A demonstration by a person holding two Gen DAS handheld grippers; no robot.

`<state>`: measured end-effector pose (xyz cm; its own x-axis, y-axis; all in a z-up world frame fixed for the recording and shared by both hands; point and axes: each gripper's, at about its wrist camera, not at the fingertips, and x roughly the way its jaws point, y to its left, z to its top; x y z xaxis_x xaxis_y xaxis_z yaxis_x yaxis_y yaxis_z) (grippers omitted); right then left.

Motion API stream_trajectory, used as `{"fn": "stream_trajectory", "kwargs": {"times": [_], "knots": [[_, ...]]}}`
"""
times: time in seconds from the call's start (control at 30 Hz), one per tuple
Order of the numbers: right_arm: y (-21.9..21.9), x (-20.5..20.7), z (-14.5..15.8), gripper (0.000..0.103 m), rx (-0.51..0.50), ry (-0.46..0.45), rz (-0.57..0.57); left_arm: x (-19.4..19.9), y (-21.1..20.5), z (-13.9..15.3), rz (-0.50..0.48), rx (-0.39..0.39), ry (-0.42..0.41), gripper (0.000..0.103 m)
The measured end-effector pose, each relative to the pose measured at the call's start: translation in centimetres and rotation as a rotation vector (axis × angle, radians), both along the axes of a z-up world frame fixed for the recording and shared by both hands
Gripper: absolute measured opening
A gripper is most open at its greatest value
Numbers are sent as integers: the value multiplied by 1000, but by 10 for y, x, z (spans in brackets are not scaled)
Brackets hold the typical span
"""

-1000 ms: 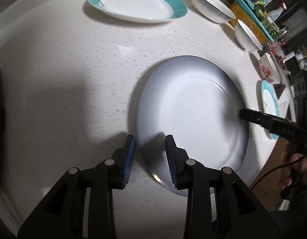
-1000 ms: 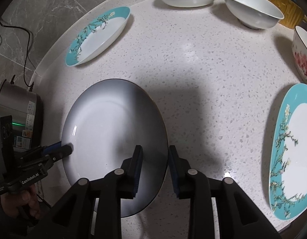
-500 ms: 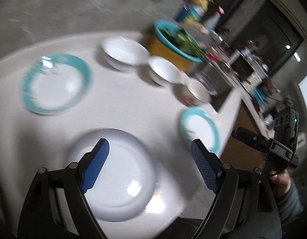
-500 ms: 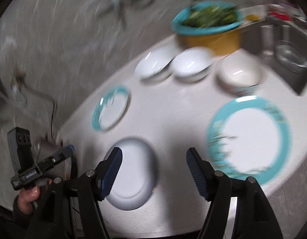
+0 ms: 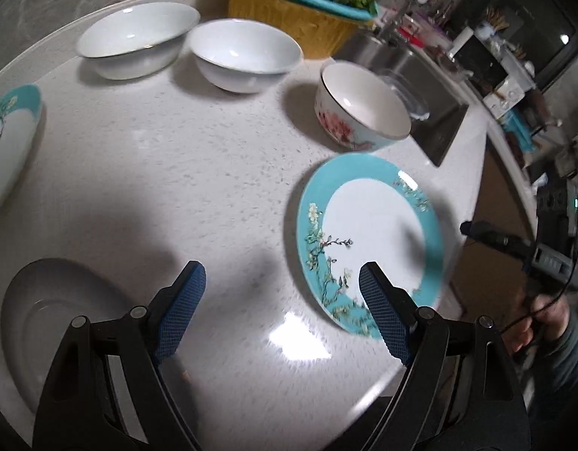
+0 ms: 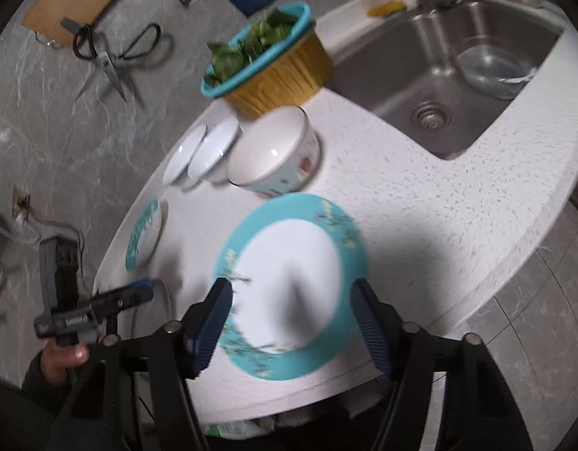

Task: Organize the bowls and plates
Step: 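Move the left gripper to the large teal-rimmed plate and grip its rim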

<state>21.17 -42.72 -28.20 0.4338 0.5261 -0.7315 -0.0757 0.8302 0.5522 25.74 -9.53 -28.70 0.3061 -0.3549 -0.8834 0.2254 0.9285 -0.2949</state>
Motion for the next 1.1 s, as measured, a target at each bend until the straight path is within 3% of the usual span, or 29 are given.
{"fn": "stream_trajectory", "kwargs": {"times": [0.23, 0.4, 0.93, 1.03, 1.1], "knots": [[-29, 30, -42, 54, 96, 102, 117, 9, -18, -35, 29, 16, 91, 83], [-30, 37, -49, 53, 169, 104, 160, 22, -12, -54, 55, -15, 150, 83], [-16, 49, -57, 54, 257, 178, 277, 34, -36, -52, -11, -29, 131, 80], [-9, 51, -54, 54, 223, 186, 293, 35, -42, -51, -34, -28, 129, 65], [-5, 53, -53, 54, 204, 194, 301, 36, -45, -52, -42, -46, 135, 46]]}}
